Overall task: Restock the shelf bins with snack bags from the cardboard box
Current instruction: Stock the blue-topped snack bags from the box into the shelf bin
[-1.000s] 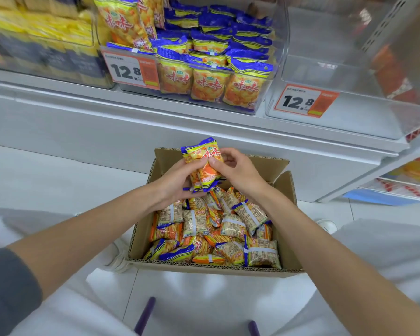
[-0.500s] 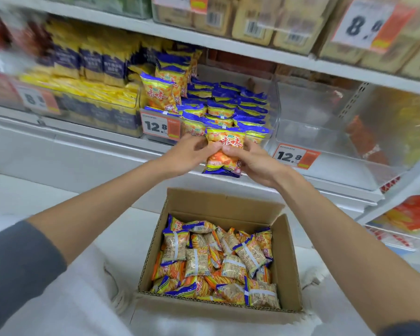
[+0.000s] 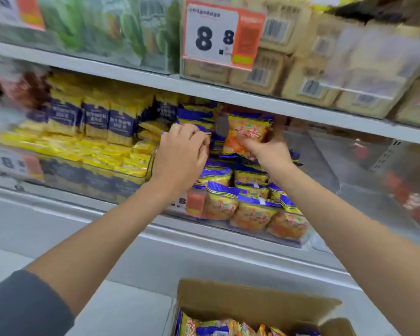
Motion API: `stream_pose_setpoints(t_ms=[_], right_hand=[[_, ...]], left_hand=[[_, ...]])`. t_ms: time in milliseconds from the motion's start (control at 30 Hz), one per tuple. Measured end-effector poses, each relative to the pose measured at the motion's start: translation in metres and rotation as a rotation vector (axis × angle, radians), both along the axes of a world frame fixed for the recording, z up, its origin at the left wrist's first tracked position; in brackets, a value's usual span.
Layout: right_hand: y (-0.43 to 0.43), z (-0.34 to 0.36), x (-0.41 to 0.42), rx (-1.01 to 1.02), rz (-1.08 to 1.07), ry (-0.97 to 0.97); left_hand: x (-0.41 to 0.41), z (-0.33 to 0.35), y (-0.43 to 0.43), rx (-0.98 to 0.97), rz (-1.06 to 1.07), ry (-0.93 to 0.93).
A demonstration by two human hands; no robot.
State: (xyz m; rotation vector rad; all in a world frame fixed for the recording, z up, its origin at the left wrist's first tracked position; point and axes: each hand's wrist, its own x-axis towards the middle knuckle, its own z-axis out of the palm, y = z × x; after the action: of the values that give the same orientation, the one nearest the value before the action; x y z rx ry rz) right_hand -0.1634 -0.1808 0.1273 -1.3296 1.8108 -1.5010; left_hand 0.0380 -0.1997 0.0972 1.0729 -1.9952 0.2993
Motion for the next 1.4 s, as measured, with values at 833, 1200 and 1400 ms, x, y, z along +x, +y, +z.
stream_pose_setpoints(t_ms=[833, 1200, 1400], right_hand=[[-0.095, -0.024, 0.011, -0.022, 0.030, 0.044], [-0.095, -0.024, 0.007, 0.025, -0.063, 0.243], [-0.089, -0.022, 0.004, 0.058, 0.003, 0.232]], left_hand=[[0.002, -0.004, -0.007, 0.051, -0.091, 0.052], [0.002, -0.003, -0.006, 0.061, -0.085, 0.056], [0.002, -0.004, -0.007, 0.055, -0.079, 0.053]])
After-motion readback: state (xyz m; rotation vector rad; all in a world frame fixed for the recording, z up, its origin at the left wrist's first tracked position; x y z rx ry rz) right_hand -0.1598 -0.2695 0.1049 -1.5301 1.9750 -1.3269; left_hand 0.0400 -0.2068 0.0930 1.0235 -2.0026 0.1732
